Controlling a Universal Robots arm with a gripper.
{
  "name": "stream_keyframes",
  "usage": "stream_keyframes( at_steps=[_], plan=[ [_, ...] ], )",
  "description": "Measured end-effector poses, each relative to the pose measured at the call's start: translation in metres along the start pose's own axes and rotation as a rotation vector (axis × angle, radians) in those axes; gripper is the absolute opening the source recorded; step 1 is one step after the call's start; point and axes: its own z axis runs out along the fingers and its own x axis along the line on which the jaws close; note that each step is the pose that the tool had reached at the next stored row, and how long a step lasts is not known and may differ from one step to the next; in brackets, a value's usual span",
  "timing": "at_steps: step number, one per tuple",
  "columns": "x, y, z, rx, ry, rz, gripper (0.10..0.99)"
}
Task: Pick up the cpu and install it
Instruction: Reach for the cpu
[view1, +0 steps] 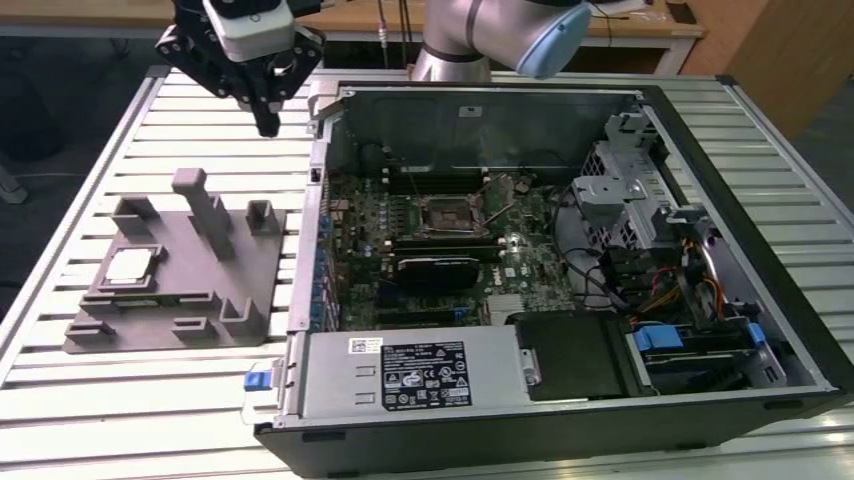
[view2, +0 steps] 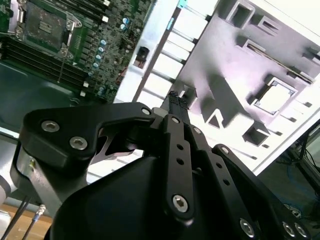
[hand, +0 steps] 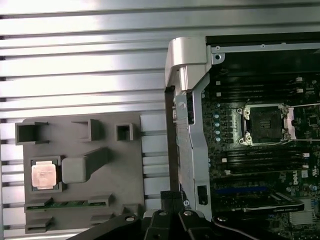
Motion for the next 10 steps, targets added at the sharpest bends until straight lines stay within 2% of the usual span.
stream_keyframes(
  at_steps=[10],
  plan=[
    [0.0226,-0.0018,0.0009,0.0,0.0,0.0,0.106]
  ],
)
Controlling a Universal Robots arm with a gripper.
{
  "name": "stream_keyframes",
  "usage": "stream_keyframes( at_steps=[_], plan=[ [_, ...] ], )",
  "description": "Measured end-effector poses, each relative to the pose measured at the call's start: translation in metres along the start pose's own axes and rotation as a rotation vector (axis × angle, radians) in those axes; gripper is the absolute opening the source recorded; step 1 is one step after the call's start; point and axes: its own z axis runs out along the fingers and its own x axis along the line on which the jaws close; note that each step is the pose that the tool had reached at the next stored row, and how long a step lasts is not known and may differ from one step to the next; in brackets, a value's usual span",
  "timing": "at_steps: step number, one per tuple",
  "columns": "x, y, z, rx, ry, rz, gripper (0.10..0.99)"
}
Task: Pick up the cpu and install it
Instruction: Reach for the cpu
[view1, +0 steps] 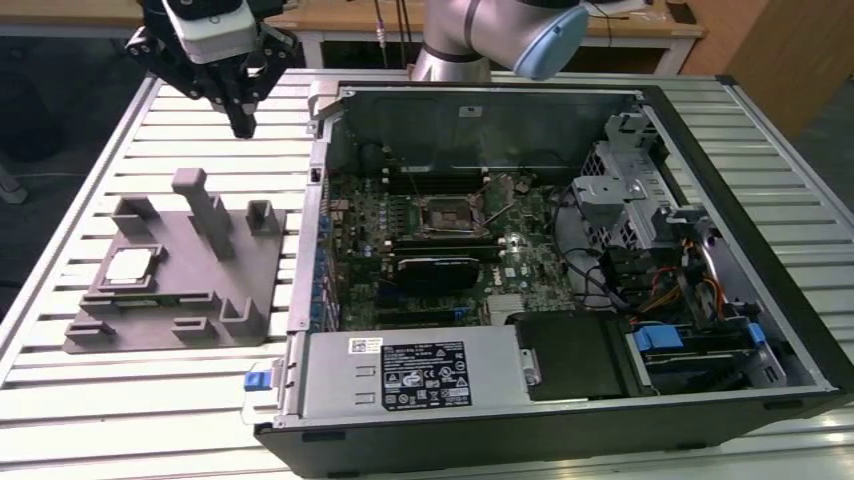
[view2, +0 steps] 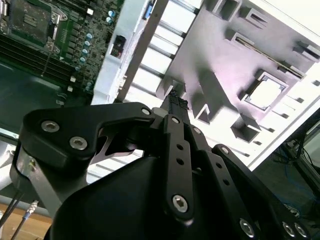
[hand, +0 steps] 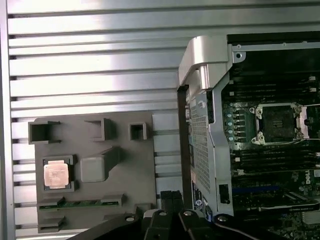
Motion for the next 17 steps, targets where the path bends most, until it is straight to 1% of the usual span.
stream_keyframes(
  at_steps=[6,17],
  plan=[
    [0.0113,-0.001,0.0029,0.0,0.0,0.0,0.106],
    [0.0248,-0.0024,0.0125,0.0,0.0001,0.0,0.106]
  ],
)
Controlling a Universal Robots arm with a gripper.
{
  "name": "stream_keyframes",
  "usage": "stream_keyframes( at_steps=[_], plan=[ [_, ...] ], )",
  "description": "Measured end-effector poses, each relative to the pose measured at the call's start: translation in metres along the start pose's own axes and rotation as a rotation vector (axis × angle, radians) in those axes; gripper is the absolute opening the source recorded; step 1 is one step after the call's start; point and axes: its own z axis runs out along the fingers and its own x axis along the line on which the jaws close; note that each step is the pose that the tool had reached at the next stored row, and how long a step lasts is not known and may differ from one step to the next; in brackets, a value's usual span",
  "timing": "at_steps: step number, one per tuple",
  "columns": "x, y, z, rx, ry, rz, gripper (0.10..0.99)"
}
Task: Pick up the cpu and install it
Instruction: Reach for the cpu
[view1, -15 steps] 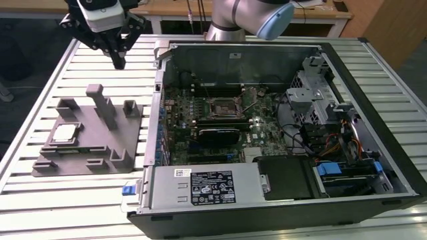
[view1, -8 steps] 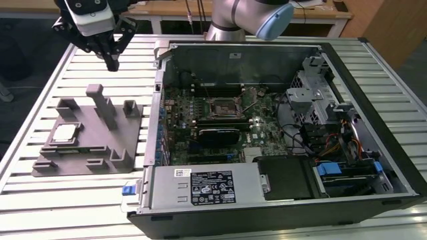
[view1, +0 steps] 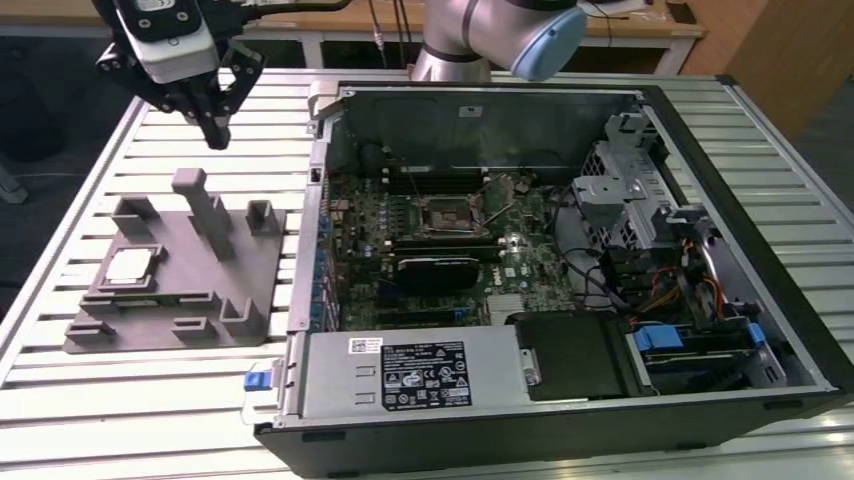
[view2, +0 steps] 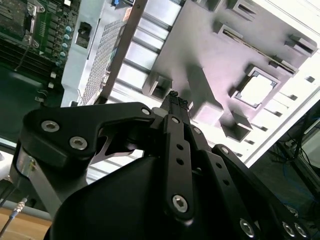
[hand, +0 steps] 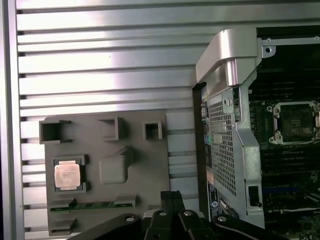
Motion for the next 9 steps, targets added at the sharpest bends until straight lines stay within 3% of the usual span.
stream_keyframes(
  at_steps=[9],
  plan=[
    [0.0106,-0.0011,0.008,0.0,-0.0001,0.0,0.106]
  ],
)
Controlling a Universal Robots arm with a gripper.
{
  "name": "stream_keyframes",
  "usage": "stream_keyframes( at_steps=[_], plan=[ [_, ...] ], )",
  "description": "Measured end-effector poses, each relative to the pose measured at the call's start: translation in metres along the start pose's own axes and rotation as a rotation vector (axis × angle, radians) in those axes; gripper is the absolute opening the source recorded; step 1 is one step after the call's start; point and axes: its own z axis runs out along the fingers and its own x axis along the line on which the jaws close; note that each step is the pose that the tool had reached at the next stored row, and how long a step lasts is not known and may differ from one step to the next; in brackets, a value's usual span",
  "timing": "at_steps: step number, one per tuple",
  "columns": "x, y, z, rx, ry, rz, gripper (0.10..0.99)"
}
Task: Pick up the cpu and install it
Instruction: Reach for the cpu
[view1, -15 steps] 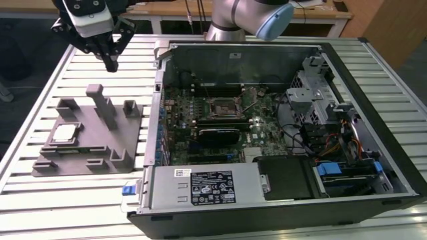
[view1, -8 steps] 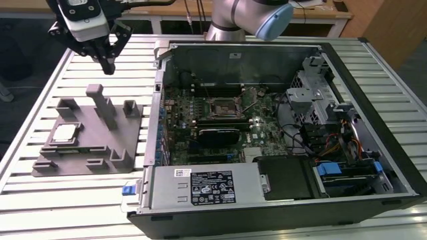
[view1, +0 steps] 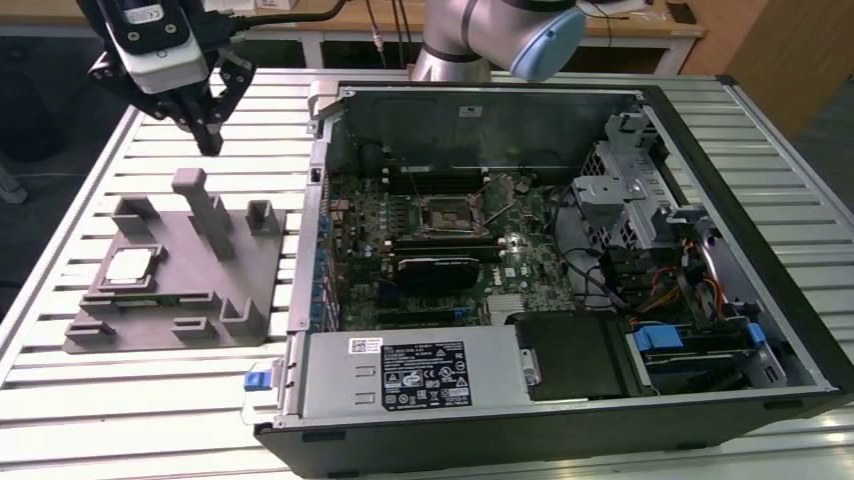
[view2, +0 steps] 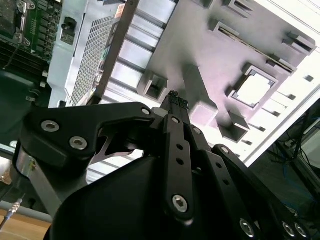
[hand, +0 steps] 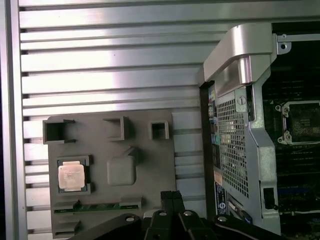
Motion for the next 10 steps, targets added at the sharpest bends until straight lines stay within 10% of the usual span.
stream_keyframes(
  at_steps=[10],
  plan=[
    [0.0129,-0.0014,0.0084,0.0,0.0003,0.0,0.106]
  ],
)
